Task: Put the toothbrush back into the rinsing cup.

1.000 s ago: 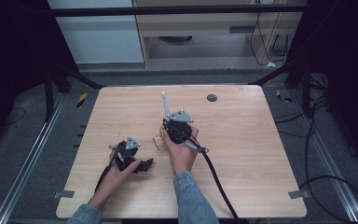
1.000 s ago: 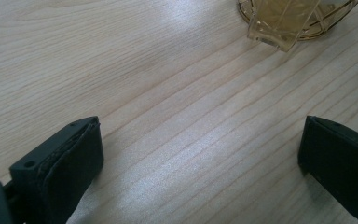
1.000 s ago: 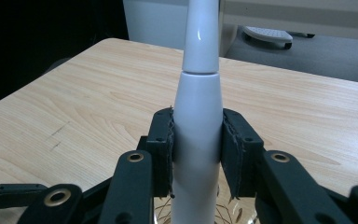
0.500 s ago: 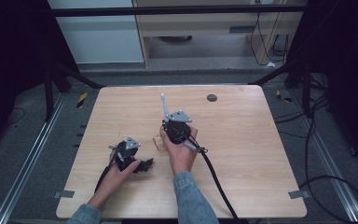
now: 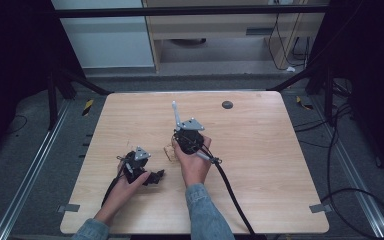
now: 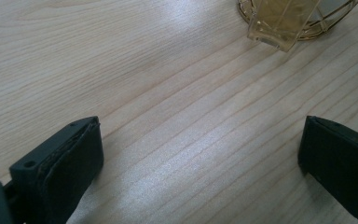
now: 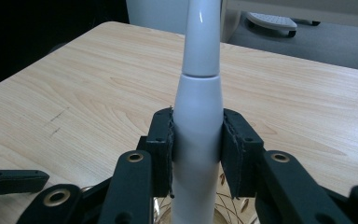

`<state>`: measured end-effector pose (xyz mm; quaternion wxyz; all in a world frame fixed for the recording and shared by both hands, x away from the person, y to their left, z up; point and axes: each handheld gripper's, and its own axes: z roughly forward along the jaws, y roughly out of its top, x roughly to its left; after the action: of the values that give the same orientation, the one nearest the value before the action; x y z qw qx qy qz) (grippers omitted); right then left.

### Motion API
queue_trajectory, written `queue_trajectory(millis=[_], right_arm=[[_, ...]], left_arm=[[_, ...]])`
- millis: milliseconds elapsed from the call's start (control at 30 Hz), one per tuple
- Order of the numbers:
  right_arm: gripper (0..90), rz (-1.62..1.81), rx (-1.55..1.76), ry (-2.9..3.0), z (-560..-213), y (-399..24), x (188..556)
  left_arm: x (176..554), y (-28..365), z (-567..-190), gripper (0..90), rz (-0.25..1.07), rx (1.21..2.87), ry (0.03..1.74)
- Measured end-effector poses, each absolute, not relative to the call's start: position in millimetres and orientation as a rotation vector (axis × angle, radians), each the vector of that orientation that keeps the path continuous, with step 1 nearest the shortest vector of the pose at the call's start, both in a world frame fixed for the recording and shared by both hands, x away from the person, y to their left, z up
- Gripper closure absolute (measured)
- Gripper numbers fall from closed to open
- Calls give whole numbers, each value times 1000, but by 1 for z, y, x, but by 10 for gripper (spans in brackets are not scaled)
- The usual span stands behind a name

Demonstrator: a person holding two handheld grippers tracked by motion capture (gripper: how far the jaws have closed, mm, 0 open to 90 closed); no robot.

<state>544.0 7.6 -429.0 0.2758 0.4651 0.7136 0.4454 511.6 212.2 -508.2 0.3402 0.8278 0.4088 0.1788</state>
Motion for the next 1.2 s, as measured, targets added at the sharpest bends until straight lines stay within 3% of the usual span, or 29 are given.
queue_trajectory(millis=[1200], right_arm=[[638, 1175, 1230, 1969, -427, 14, 550]], left_arm=[[512, 212, -508, 0, 466, 2154, 1063]])
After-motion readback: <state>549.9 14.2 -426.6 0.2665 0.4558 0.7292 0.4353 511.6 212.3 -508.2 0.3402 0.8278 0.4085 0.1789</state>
